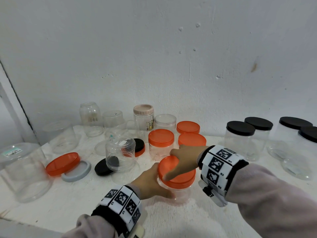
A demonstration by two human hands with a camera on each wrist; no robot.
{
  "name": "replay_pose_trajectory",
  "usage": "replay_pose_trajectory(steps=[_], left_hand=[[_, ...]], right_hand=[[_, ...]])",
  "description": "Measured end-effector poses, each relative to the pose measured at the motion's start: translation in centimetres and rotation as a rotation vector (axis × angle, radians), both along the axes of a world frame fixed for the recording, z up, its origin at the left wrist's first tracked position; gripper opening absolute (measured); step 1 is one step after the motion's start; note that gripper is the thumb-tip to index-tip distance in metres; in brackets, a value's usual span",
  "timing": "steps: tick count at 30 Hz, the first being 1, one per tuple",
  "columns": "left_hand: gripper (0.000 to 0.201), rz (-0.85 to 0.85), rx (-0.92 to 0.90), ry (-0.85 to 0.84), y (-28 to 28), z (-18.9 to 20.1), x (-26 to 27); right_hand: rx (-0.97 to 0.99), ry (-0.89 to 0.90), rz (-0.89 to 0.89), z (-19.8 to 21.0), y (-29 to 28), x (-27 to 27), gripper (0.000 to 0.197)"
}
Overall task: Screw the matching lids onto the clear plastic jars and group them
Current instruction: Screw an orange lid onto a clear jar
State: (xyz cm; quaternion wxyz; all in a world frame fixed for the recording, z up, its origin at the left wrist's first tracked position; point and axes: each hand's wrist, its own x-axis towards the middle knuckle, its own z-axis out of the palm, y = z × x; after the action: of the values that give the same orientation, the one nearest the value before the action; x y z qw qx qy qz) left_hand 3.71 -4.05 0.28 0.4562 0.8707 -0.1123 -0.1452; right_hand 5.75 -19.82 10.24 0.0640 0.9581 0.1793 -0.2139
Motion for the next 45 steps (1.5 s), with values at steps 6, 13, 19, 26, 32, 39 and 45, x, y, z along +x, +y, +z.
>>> replay_pose_trajectory(steps=[6, 13, 19, 26, 32, 39, 45], left_hand=[[0.105, 0.003, 0.014, -0.003, 0.0, 0.1, 0.1], [0.104, 0.007, -0.005, 0.005, 0.0, -0.1, 0.1], [0.106, 0.007, -0.013, 0.016, 0.0, -0.1, 0.1], [0.110, 0.008, -0.012, 0.023, 0.0, -0.1, 0.1], [0.111, 0.001, -0.023, 0.025, 0.0, 0.0, 0.0], [0.115, -0.006, -0.019, 0.031, 0.0, 0.1, 0.0], [0.120, -0.006, -0.030, 0.022, 0.1, 0.0, -0.1]], right_hand=[[0.071, 0.094, 0.109, 0.8, -0.1, -0.1, 0.099], [0.054, 0.054, 0.076, 0.2, 0.1, 0.2, 0.094], [0.014, 0.041, 0.045, 0.0, -0.1, 0.4, 0.105], [0.075, 0.081, 0.088, 0.1, -0.4, 0.8, 0.084], [0.013, 0.020, 0.008, -0.5, -0.3, 0.8, 0.103], [0.059, 0.088, 0.086, 0.2, -0.3, 0.6, 0.094], [0.052, -0.034, 0.007, -1.0, -0.2, 1.5, 0.087]])
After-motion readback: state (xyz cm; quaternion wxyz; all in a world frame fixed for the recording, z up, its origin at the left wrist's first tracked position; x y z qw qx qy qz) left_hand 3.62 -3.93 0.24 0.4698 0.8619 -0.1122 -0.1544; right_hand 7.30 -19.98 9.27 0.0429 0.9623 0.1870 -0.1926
